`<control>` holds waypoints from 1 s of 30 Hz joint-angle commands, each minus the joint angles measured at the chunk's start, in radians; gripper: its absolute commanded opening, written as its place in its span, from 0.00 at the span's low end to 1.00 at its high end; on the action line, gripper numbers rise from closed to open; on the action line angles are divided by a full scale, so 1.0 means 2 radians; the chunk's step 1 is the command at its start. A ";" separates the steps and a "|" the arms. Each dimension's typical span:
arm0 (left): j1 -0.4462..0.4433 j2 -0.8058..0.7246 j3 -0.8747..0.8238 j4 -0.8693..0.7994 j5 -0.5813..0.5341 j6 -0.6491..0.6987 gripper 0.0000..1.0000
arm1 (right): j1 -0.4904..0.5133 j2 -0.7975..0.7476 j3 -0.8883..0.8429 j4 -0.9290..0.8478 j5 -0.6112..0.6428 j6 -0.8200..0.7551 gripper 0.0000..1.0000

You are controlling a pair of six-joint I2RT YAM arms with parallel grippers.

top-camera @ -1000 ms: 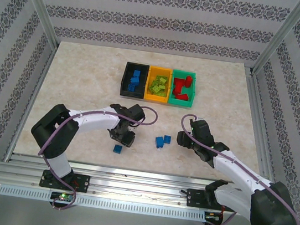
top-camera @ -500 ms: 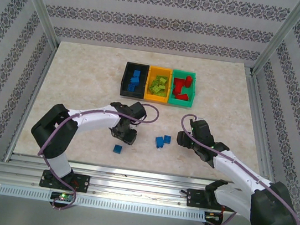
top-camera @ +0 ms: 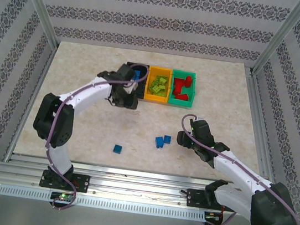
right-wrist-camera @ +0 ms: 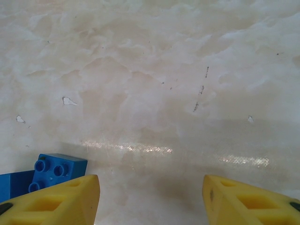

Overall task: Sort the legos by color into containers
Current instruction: Place the lego in the container.

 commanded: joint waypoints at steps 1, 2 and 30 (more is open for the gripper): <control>0.029 0.033 0.070 -0.040 0.025 0.023 0.34 | 0.005 -0.010 0.005 0.007 0.010 -0.006 0.60; 0.034 0.045 0.092 -0.045 0.027 0.025 0.35 | 0.005 -0.012 0.005 0.007 0.010 -0.006 0.60; 0.075 0.079 0.142 0.020 0.107 -0.007 0.63 | 0.005 -0.028 -0.003 0.012 0.012 -0.005 0.61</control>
